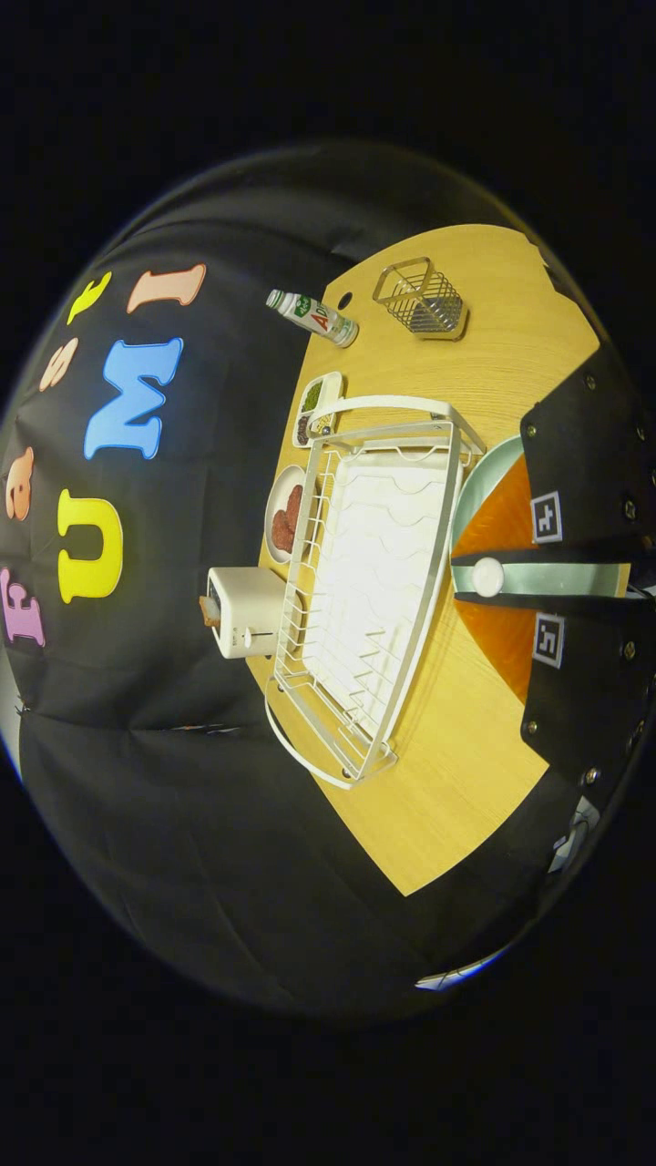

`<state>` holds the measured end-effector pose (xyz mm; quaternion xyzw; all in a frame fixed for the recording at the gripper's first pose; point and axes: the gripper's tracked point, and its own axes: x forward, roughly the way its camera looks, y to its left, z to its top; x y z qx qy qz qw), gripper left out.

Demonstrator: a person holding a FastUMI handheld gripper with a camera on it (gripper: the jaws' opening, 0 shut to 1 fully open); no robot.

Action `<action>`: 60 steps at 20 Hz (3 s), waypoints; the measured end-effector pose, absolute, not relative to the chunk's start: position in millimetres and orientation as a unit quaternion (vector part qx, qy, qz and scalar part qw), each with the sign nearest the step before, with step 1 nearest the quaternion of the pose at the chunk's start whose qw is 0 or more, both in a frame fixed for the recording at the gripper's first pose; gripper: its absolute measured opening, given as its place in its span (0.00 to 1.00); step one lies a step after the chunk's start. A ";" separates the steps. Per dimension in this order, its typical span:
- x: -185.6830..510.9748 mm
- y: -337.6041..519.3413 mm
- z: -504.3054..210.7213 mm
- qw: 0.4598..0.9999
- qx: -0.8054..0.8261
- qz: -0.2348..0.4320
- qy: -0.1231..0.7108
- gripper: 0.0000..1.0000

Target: Take the plate from the dish rack, then take the spoon from the basket and place it into the plate.

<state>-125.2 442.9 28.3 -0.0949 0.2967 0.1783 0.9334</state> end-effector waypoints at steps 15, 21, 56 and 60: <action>-103.4 422.4 45.5 0.944 -0.090 0.153 0.277 0.27; -95.3 418.0 81.1 0.957 -0.092 0.142 0.234 0.27; -9.9 252.2 328.3 0.996 -0.015 0.029 -0.084 0.95; -8.9 221.8 316.9 0.996 -0.027 0.012 -0.079 0.96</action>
